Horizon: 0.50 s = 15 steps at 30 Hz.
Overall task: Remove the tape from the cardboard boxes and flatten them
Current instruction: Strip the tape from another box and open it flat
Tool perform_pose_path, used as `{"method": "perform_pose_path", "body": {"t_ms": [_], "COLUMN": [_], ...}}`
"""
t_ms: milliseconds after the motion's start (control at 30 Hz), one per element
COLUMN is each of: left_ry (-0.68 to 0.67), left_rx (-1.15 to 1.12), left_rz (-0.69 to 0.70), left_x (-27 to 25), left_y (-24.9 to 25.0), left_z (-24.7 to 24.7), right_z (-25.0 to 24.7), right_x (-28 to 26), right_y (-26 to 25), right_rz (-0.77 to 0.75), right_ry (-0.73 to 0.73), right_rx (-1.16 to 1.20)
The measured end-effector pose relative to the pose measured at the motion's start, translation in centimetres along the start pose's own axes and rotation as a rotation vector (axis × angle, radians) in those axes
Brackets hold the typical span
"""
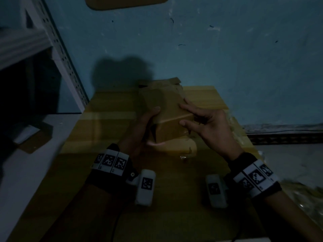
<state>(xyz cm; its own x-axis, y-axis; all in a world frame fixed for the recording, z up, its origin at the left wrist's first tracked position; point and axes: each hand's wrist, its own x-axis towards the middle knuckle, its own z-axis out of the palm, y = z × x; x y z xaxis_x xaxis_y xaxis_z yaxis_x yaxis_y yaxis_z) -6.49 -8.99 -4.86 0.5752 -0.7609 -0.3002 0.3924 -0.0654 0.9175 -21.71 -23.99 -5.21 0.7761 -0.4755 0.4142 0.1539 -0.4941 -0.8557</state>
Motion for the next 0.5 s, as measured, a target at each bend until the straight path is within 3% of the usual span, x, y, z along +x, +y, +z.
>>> {"method": "perform_pose_path", "body": {"t_ms": [133,233,367,500], "left_ry": [-0.015,0.024,0.083,0.119], "left_rx": [0.0,-0.02,-0.019,-0.014], "left_rz": [0.015,0.072,0.091,0.098], "left_x": [-0.1,-0.1,0.0,0.0], "left_y": [-0.1,-0.1,0.1,-0.1], "left_z": [0.2,0.6,1.2,1.3], "right_z": [-0.4,-0.4,-0.6,-0.6], "right_x": [-0.1,-0.2,-0.2,-0.2], "right_y": [-0.2,-0.4,-1.0,-1.2], "right_rz": [0.012,-0.007,0.009,0.006], "right_ry": [-0.005,0.132,0.362,0.446], "right_rx": [0.024,-0.051,-0.33,-0.486]}}
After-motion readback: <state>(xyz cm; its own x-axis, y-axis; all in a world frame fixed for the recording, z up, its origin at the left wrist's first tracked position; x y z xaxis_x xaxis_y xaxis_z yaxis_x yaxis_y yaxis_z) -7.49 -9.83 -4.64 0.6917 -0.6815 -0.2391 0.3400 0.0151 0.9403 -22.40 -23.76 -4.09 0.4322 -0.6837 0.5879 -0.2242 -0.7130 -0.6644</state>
